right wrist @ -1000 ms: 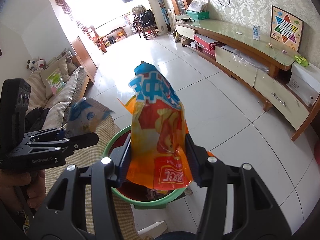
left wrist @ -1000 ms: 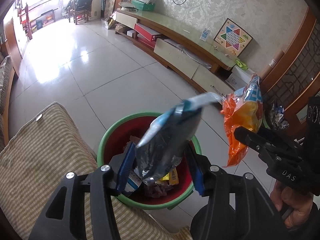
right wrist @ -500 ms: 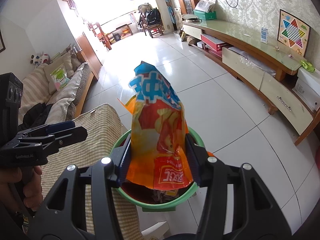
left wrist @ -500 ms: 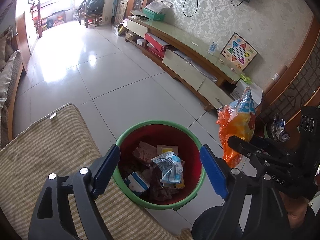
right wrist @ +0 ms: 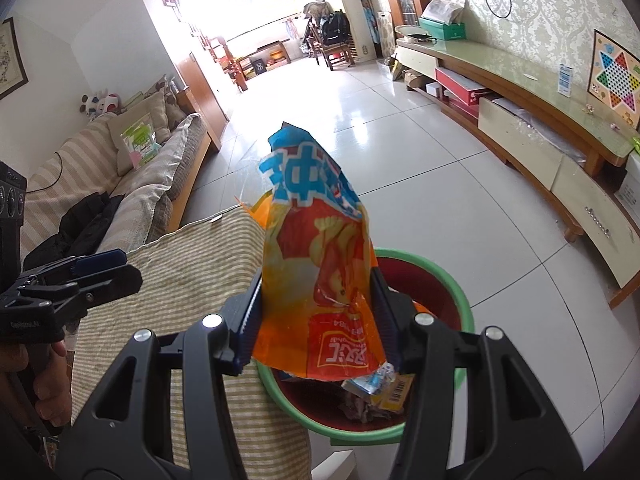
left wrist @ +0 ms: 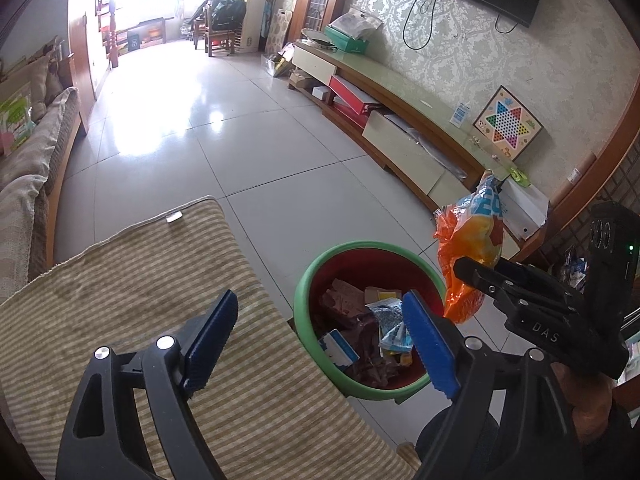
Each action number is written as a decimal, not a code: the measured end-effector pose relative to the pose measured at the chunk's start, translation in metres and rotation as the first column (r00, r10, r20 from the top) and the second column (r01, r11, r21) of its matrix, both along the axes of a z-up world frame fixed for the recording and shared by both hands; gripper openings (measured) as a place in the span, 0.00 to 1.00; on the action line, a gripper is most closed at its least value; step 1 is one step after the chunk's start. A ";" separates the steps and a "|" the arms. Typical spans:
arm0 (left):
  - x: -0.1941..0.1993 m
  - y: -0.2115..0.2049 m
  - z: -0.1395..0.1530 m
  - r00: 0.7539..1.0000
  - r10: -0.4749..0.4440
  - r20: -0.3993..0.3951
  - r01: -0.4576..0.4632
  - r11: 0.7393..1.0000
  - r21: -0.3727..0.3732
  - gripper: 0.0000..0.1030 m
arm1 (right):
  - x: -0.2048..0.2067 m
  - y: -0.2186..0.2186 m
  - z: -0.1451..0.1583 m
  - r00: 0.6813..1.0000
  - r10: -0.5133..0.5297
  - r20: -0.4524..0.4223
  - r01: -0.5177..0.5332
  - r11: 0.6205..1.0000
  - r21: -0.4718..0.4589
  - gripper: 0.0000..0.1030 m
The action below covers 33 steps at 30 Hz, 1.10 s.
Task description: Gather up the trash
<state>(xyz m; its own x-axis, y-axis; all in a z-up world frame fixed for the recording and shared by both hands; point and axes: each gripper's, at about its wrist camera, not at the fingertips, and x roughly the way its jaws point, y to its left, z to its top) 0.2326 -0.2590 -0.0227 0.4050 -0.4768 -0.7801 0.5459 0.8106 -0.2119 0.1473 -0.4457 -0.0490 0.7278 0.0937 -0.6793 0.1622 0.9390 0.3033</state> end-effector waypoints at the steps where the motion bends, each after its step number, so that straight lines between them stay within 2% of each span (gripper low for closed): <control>1: 0.000 0.004 0.000 1.000 0.007 0.001 -0.007 1.000 0.000 0.78 | 0.002 0.002 0.000 1.000 0.004 0.001 -0.004 1.000 0.000 0.47; 5: 0.004 0.018 0.000 0.999 0.035 0.005 -0.035 0.999 -0.003 0.82 | 0.009 0.007 0.001 1.000 0.016 -0.003 -0.016 1.000 -0.011 0.48; 14: 0.000 0.025 -0.001 0.999 0.044 0.011 -0.044 0.999 -0.005 0.82 | 0.012 0.014 0.002 1.000 0.013 -0.013 -0.013 0.999 -0.034 0.48; 17: -0.001 0.027 -0.001 0.999 0.046 0.005 -0.046 0.999 -0.014 0.82 | 0.015 0.017 0.001 1.000 0.007 -0.023 -0.008 0.999 -0.048 0.56; 18: -0.002 0.029 -0.002 0.999 0.049 0.006 -0.049 0.999 -0.015 0.82 | 0.016 0.018 0.001 1.000 0.008 -0.030 -0.009 0.999 -0.053 0.64; 20: -0.002 0.031 -0.001 0.999 0.054 0.007 -0.054 0.998 -0.018 0.82 | 0.015 0.019 0.002 1.000 -0.001 -0.026 -0.001 0.997 -0.072 0.72; 22: -0.002 0.032 0.001 0.998 0.057 0.009 -0.057 0.998 -0.020 0.82 | 0.015 0.019 0.004 1.000 -0.010 -0.027 0.007 0.996 -0.084 0.87; 24: -0.002 0.033 0.002 0.998 0.059 0.009 -0.059 0.998 -0.022 0.82 | 0.014 0.019 0.006 1.000 -0.019 -0.021 0.017 0.996 -0.090 0.93; 27: -0.004 0.034 0.005 0.998 0.063 0.014 -0.063 0.998 -0.025 0.84 | 0.013 0.018 0.008 0.999 -0.030 -0.022 0.027 0.995 -0.099 0.95; 29: -0.006 0.037 0.007 0.997 0.070 0.024 -0.069 0.997 -0.024 0.90 | 0.011 0.017 0.010 0.999 -0.038 -0.025 0.036 0.995 -0.097 0.95; 33: -0.010 0.048 0.011 0.996 0.084 0.032 -0.083 0.996 -0.030 0.91 | 0.006 0.020 0.018 0.999 -0.042 -0.018 0.040 0.995 -0.096 0.95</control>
